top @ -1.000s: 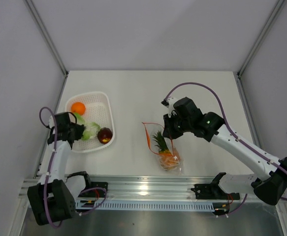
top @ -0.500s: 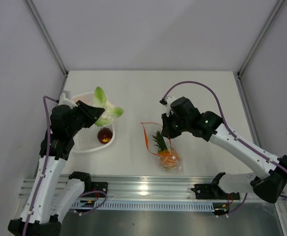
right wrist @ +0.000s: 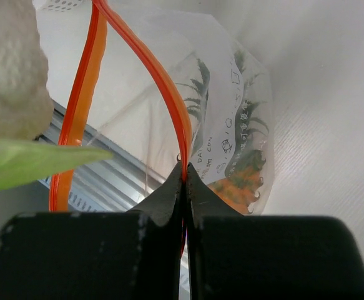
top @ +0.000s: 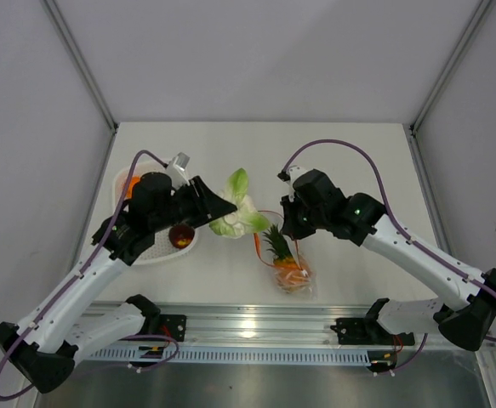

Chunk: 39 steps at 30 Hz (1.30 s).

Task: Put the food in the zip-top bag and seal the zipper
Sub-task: Pick up the fake vegetable from the bin, then place the fake vegetable in the zipper food storage bag.

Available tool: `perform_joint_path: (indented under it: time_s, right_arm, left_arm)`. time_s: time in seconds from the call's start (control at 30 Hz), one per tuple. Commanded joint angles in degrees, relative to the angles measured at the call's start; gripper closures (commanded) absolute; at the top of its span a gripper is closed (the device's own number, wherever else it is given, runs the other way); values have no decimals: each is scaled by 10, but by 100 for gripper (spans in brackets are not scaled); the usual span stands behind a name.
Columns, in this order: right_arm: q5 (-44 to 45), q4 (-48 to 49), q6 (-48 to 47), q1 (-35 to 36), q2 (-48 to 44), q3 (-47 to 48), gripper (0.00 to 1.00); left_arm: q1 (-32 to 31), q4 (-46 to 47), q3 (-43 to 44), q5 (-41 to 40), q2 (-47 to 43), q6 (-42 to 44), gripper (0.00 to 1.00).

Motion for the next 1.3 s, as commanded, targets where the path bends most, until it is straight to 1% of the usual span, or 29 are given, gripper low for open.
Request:
perform_joint_path:
  time_s: [0.0, 0.13, 0.17, 0.2, 0.23, 0.27, 0.3, 0.37, 0.47, 0.5, 0.57, 0.6, 0.63, 0.67, 0.77, 0.87, 0.9, 0.97, 1.1, 1.13, 1.2, 1.27]
  right_arm:
    - [33, -5, 6, 6, -13, 26, 100]
    - [62, -3, 8, 12, -16, 22, 100]
    - [65, -2, 9, 13, -16, 19, 100]
    - [69, 0, 9, 13, -15, 18, 100]
    - [78, 2, 9, 17, -16, 17, 100]
    - [81, 2, 9, 18, -15, 13, 100]
    - [84, 2, 11, 20, -14, 12, 100]
    - [89, 7, 13, 22, -16, 9, 100]
    - [89, 15, 20, 26, -20, 5, 100]
    - [88, 17, 22, 28, -20, 5, 100]
    - [88, 20, 26, 32, -22, 7, 100]
    - [89, 19, 27, 35, -22, 9, 100]
    - [89, 20, 27, 35, -24, 10, 100]
    - [89, 22, 28, 38, -24, 10, 100]
    - [93, 24, 33, 45, -28, 10, 100]
    - [97, 30, 37, 50, -35, 9, 100]
    - [98, 30, 38, 51, -36, 8, 100]
    - [104, 29, 41, 51, -39, 11, 100]
    - [114, 23, 48, 50, -42, 21, 100]
    - [115, 25, 50, 50, -42, 22, 100]
    - [110, 29, 53, 50, -42, 24, 100]
    - [101, 36, 53, 50, -41, 21, 100]
  left_arm:
    - [-22, 7, 32, 24, 3, -57, 99]
    - [-46, 9, 28, 33, 8, -118, 99]
    - [-53, 12, 18, 35, 10, -155, 99]
    - [-57, 9, 16, 37, 13, -172, 100]
    - [-61, 2, 16, 27, 19, -190, 99]
    - [-74, -10, 21, 13, 21, -225, 99]
    - [-79, -35, 28, -2, 23, -239, 100]
    - [-103, -53, 41, -43, 31, -268, 99]
    - [-124, -63, 53, -59, 52, -302, 99]
    - [-129, -67, 71, -61, 61, -305, 100]
    - [-145, -127, 97, -85, 99, -306, 100]
    - [-150, -158, 145, -99, 114, -304, 99]
    - [-158, -213, 161, -110, 129, -302, 99]
    - [-162, -238, 175, -114, 157, -303, 99]
    - [-174, -301, 232, -123, 205, -302, 99]
    - [-185, -341, 249, -140, 235, -297, 99]
    - [-188, -349, 254, -160, 238, -297, 99]
    - [-197, -363, 254, -175, 241, -301, 99]
    - [-225, -406, 264, -240, 242, -325, 99]
    - [-242, -409, 270, -268, 243, -324, 99]
    - [-257, -405, 287, -284, 249, -317, 99]
    - [-264, -407, 295, -275, 268, -316, 99]
